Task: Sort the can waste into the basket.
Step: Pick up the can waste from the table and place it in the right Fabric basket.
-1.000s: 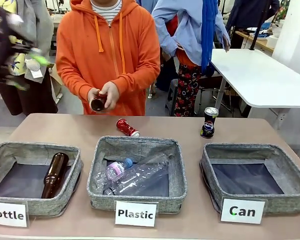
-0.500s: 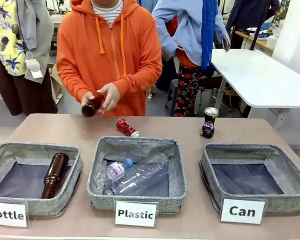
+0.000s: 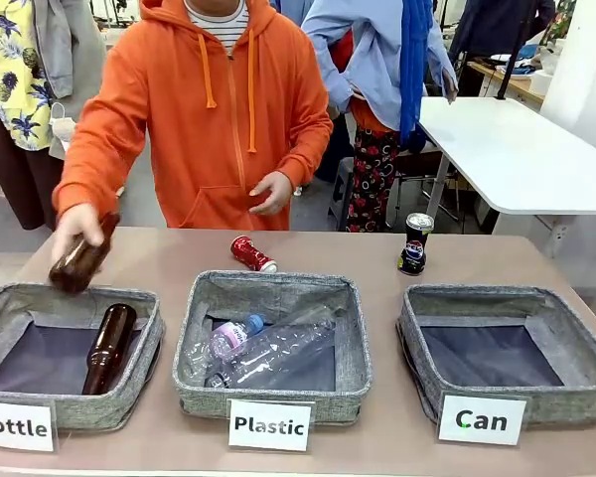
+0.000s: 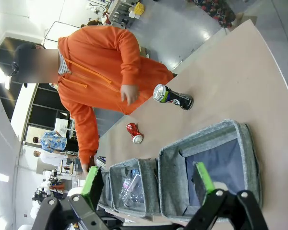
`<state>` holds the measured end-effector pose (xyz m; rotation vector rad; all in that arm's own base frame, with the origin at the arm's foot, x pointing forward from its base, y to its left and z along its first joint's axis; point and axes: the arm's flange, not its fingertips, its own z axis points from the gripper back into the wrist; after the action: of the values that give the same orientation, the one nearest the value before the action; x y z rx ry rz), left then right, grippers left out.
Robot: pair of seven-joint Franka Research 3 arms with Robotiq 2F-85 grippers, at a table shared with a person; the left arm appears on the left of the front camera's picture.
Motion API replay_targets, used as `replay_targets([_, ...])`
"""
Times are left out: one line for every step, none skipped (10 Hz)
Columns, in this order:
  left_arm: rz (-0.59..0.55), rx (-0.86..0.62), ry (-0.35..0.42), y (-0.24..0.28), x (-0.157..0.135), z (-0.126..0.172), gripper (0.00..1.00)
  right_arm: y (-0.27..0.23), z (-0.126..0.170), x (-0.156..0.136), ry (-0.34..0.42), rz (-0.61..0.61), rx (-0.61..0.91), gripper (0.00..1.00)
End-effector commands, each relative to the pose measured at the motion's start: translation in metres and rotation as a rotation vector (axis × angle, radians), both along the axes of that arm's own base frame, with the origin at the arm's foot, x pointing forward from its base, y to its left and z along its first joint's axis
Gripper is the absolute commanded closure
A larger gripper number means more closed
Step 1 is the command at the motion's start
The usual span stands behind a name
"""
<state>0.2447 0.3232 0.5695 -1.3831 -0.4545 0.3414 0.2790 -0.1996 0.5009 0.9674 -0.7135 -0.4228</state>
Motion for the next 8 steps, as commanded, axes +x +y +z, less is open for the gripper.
replay_targets([-0.026,-0.005,-0.034,-0.012,0.013,0.002,0.00,0.000,0.000,0.003,-0.042,0.003,0.005,0.00])
replay_targets([-0.031,0.009,-0.021,-0.015,0.020,0.006,0.00,0.000,0.000,0.003,-0.042,0.003,0.005,0.00])
replay_targets([-0.039,0.026,-0.011,-0.020,0.026,0.012,0.00,0.000,0.000,0.003,-0.042,0.003,0.005,0.00])
replay_targets([-0.043,0.049,-0.002,-0.025,0.030,0.018,0.00,0.000,0.000,0.003,-0.042,0.003,0.005,0.00])
replay_targets([-0.041,0.066,0.010,-0.030,0.033,0.023,0.00,0.000,0.000,0.003,-0.042,0.003,0.005,0.00])
replay_targets([-0.040,0.082,0.024,-0.036,0.038,0.027,0.00,0.000,0.000,0.003,-0.042,0.003,0.005,0.00])
replay_targets([-0.041,0.117,0.047,-0.047,0.047,0.033,0.00,0.000,0.000,0.003,-0.042,0.003,0.005,0.00])
replay_targets([-0.055,0.159,0.072,-0.061,0.059,0.039,0.00,0.000,0.000,0.003,-0.042,0.003,0.005,0.00])
